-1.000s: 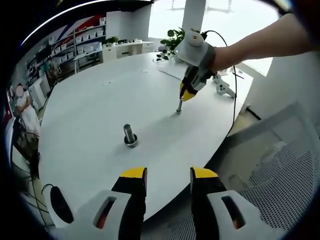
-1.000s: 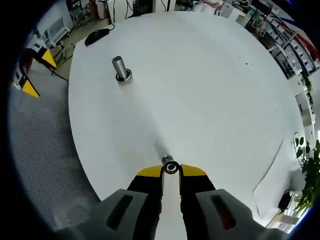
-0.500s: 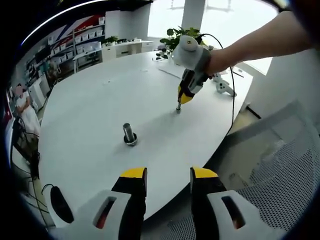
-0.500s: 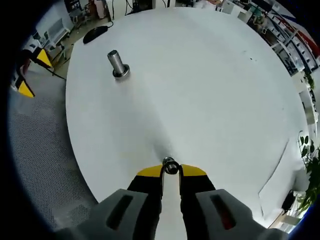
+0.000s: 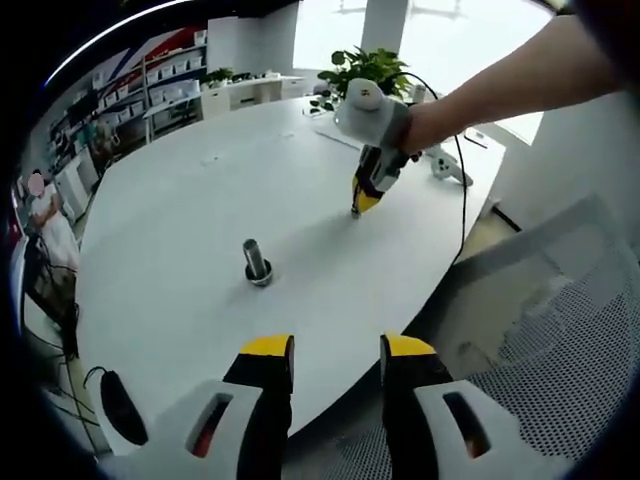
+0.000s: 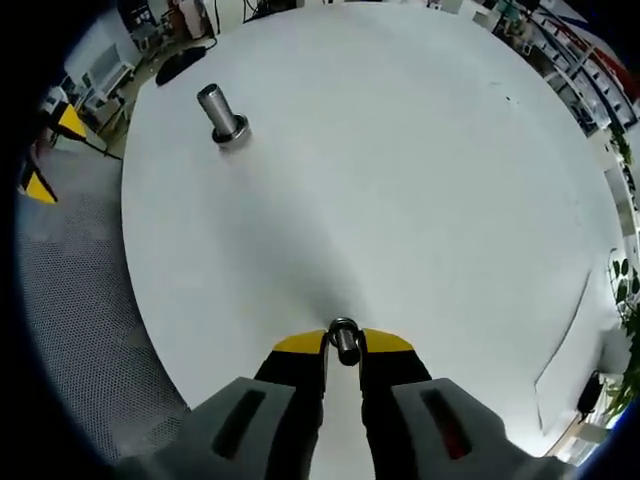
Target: Place the washer onto the threaded stud by aligning its center hole with the stud, sliding it down to the base, and recovering from edge contact or off-axis alignment until the washer reaches the visible bottom stop.
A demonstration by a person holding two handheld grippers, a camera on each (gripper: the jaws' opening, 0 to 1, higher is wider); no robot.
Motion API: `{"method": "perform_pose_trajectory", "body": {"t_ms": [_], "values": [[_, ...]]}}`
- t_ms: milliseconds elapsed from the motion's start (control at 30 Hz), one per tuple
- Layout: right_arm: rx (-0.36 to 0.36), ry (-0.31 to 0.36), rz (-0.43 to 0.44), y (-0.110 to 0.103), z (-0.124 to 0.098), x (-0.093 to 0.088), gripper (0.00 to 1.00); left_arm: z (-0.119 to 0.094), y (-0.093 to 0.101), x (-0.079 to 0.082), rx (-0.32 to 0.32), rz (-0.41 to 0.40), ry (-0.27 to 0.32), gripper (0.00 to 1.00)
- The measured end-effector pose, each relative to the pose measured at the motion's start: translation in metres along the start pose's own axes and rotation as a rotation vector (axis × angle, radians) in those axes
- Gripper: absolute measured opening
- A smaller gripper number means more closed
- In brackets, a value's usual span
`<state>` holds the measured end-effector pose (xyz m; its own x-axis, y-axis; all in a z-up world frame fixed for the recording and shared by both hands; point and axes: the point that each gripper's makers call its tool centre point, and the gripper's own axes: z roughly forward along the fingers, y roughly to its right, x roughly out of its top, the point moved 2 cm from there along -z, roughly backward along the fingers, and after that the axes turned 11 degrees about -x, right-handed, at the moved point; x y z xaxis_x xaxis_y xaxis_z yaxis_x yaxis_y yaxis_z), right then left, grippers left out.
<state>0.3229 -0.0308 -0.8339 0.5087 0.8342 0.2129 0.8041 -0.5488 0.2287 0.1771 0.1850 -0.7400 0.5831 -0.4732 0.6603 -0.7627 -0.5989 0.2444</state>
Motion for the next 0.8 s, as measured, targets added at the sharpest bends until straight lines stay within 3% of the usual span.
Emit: {"method": "perform_pose_trajectory", "body": {"t_ms": [500, 800], "values": [[-0.005, 0.008, 0.038, 0.000, -0.001, -0.003, 0.18, 0.000, -0.002, -0.003, 0.011, -0.002, -0.013, 0.33], [0.002, 0.022, 0.073, 0.004, -0.011, -0.021, 0.21, 0.000, -0.004, -0.004, 0.019, -0.011, -0.015, 0.33]]}}
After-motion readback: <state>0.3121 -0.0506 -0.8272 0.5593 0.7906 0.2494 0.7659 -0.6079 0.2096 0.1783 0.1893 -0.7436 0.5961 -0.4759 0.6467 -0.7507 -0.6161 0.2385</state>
